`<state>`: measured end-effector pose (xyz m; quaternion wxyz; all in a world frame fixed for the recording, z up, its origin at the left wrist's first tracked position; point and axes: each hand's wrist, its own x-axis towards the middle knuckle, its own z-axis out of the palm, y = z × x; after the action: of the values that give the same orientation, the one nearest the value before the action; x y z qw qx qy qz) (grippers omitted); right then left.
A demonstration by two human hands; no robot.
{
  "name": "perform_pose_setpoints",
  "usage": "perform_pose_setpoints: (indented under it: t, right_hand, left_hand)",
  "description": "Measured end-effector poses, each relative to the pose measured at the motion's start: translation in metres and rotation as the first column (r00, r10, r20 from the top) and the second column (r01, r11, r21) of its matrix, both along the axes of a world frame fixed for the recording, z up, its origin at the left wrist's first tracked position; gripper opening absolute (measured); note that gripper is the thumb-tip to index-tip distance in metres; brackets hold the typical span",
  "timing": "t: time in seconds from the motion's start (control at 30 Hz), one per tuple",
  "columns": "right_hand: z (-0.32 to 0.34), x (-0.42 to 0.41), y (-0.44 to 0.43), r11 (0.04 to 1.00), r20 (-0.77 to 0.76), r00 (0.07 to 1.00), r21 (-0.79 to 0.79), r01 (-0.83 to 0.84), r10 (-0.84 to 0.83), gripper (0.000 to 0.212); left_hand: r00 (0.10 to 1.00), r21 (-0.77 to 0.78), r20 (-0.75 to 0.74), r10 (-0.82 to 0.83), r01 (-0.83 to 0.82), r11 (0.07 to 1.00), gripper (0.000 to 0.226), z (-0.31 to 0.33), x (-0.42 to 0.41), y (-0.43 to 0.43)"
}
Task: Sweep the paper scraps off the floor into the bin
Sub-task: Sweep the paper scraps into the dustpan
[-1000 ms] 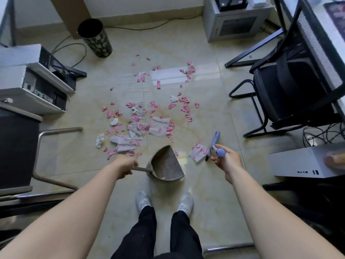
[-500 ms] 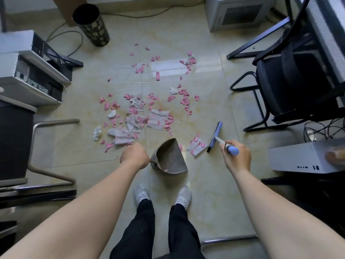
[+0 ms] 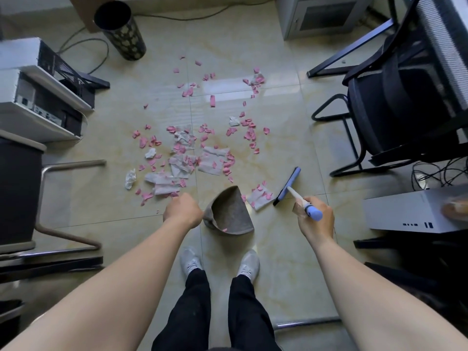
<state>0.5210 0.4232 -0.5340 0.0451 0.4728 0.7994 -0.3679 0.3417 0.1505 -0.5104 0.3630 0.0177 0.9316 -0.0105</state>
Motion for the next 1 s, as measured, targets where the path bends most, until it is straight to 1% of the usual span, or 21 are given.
perform_pose_setpoints:
  t: [0.1,0.17,0.23,0.3,0.37,0.4,0.43,0.5,0.6,0.7,0.8,0.9,0.97,1.0]
  right_hand:
    - [0.000,-0.006,-0.003,0.996,0.059,0.994,-0.020,-0.089,0.090,0.012]
    - [0.004,-0.011,-0.005,0.984,0.106,0.979,-0.029,-0.173,0.175,0.014]
    - [0.006,-0.013,-0.006,0.973,0.125,0.965,-0.033,-0.226,0.229,0.014]
    - [0.009,-0.013,-0.009,0.975,0.114,0.968,-0.032,-0.222,0.224,0.015]
    - [0.010,-0.010,-0.013,0.983,0.068,0.980,-0.026,-0.184,0.185,0.031]
    - [0.011,-0.009,-0.015,0.987,0.043,0.987,-0.031,-0.156,0.157,0.037]
    - [0.011,-0.009,-0.017,0.991,0.016,0.992,-0.039,-0.128,0.129,0.040]
    - [0.013,-0.011,-0.022,0.994,-0.009,0.995,-0.053,-0.100,0.100,0.034]
    - [0.014,-0.014,-0.025,0.990,0.070,0.988,-0.046,-0.133,0.136,0.025]
    - [0.010,-0.014,-0.028,0.969,0.164,0.955,-0.067,-0.238,0.246,0.016]
    - [0.013,-0.013,-0.035,0.930,0.222,0.903,-0.101,-0.353,0.367,0.011]
    - [0.016,-0.011,-0.039,0.891,0.238,0.858,-0.133,-0.435,0.455,0.008]
    - [0.017,-0.010,-0.041,0.870,0.225,0.841,-0.170,-0.463,0.492,0.001]
    - [0.019,-0.010,-0.041,0.857,0.216,0.830,-0.183,-0.482,0.513,0.004]
  left_hand:
    - [0.996,-0.045,0.008,-0.091,0.092,0.995,0.019,0.005,0.000,0.001]
    - [0.971,-0.138,0.027,-0.239,0.240,0.961,0.023,0.008,-0.001,0.004]
    - [0.902,-0.266,0.060,-0.427,0.427,0.864,0.027,0.015,0.001,0.008]
    - [0.820,-0.349,0.103,-0.562,0.559,0.752,0.032,0.017,0.004,0.011]
    - [0.743,-0.383,0.179,-0.645,0.657,0.649,0.034,0.014,0.010,0.012]
    - [0.713,-0.390,0.214,-0.668,0.689,0.611,0.034,0.010,0.013,0.013]
    - [0.694,-0.396,0.237,-0.680,0.708,0.585,0.033,0.008,0.016,0.014]
    - [0.692,-0.407,0.249,-0.678,0.710,0.575,0.031,0.004,0.020,0.014]
    - [0.699,-0.428,0.214,-0.683,0.695,0.578,0.032,0.002,0.021,0.014]
    - [0.684,-0.427,0.171,-0.709,0.700,0.572,0.032,0.001,0.018,0.012]
    - [0.701,-0.429,0.133,-0.700,0.678,0.597,0.033,0.000,0.019,0.011]
    - [0.714,-0.420,0.122,-0.690,0.667,0.616,0.033,0.002,0.020,0.015]
    - [0.718,-0.408,0.116,-0.686,0.664,0.626,0.033,0.003,0.021,0.018]
    - [0.723,-0.406,0.109,-0.682,0.659,0.633,0.034,0.003,0.021,0.018]
